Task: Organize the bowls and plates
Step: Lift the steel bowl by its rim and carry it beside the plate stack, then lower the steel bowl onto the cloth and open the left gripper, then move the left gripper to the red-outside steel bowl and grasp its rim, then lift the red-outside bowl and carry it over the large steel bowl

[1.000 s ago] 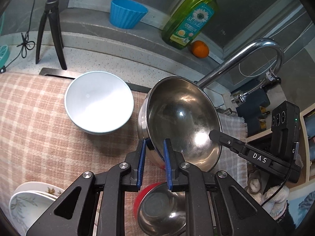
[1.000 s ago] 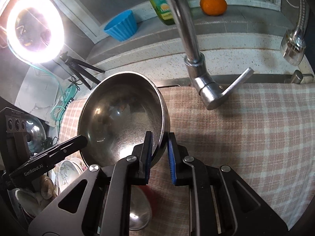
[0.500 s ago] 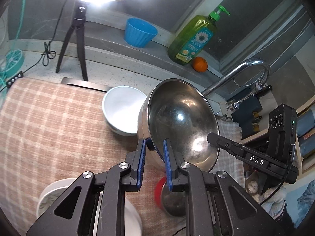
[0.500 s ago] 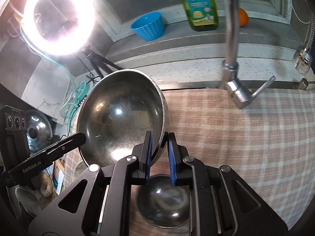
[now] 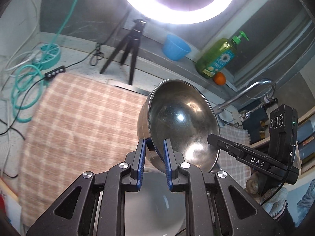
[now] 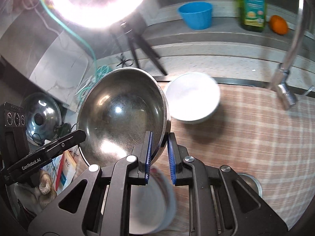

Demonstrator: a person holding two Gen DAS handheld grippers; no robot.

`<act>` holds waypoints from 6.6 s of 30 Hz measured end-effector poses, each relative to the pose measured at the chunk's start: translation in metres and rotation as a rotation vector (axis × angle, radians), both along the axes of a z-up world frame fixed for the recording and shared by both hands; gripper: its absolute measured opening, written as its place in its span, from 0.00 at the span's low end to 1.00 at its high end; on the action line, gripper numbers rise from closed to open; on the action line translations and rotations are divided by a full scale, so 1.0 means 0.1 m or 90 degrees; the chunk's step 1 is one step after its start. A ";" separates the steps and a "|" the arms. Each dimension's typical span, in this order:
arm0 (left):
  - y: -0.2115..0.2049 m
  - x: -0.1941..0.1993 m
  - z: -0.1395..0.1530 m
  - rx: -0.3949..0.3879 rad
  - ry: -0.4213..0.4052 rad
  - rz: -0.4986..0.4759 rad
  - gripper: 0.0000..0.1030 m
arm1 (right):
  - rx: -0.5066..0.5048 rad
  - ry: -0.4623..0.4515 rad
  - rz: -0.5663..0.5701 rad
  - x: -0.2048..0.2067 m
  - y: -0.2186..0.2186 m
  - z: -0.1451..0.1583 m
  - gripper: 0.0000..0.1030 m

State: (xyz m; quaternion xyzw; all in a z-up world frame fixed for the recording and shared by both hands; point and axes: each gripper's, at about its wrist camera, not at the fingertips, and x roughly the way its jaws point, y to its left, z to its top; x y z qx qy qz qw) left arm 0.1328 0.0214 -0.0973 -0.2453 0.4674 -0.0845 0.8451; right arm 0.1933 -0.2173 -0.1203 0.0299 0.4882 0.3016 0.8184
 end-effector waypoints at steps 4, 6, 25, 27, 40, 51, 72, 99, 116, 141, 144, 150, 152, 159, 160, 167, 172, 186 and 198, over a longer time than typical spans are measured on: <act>0.25 -0.09 -0.05 -0.002 0.009 0.026 0.15 | -0.001 0.014 0.023 -0.04 0.30 -0.09 0.15; 0.37 -0.14 -0.08 -0.004 0.014 0.040 0.15 | -0.002 0.018 0.034 -0.06 0.44 -0.13 0.15; 1.25 -0.63 -0.49 -0.008 0.075 0.163 0.15 | -0.050 0.060 0.157 -0.32 1.59 -0.54 0.16; 1.29 -0.69 -0.55 -0.006 0.086 0.170 0.15 | -0.057 0.066 0.167 -0.36 1.66 -0.60 0.16; 1.45 -0.89 -0.74 -0.013 0.121 0.190 0.15 | -0.078 0.089 0.193 -0.46 1.82 -0.79 0.16; 1.46 -0.89 -0.76 -0.009 0.127 0.187 0.15 | -0.083 0.079 0.198 -0.48 1.82 -0.75 0.18; 1.38 -0.90 -0.40 0.065 0.063 0.184 0.62 | -0.040 -0.032 0.124 -0.53 1.19 -0.14 0.81; 0.03 -0.53 0.02 0.062 -0.009 -0.006 0.63 | -0.038 -0.061 -0.108 -0.51 -0.97 0.21 0.81; -1.08 -0.26 -0.25 0.032 0.022 -0.138 0.63 | -0.059 -0.022 -0.179 -0.51 -1.88 -0.18 0.81; -1.74 -0.04 -0.80 0.010 0.108 -0.200 0.27 | -0.002 0.097 -0.141 -0.42 -1.93 -0.84 0.36; -1.75 -0.02 -0.83 0.004 0.113 -0.198 0.20 | -0.001 0.104 -0.138 -0.41 -1.90 -0.87 0.30; -1.81 0.03 -0.87 0.008 0.111 -0.211 0.11 | 0.014 0.122 -0.126 -0.37 -1.86 -0.90 0.14; -1.82 0.04 -0.87 0.006 0.109 -0.215 0.11 | 0.008 0.118 -0.124 -0.37 -1.84 -0.89 0.12; -1.82 0.04 -0.85 0.006 0.107 -0.213 0.10 | 0.006 0.121 -0.128 -0.37 -1.82 -0.86 0.12; -1.81 0.04 -0.83 0.006 0.105 -0.212 0.10 | 0.007 0.122 -0.129 -0.36 -1.82 -0.86 0.12; -1.70 -0.02 -0.64 0.001 0.077 -0.205 0.10 | 0.013 0.099 -0.118 -0.40 -1.73 -0.62 0.11; -1.57 -0.06 -0.48 0.000 0.054 -0.193 0.10 | 0.014 0.079 -0.101 -0.43 -1.58 -0.43 0.11; -0.78 -0.27 -0.09 0.003 -0.008 -0.100 0.10 | 0.013 0.024 -0.005 -0.47 -0.61 0.02 0.11; 0.12 -0.58 0.02 0.010 -0.020 0.007 0.10 | 0.014 0.014 0.094 -0.57 0.41 0.09 0.11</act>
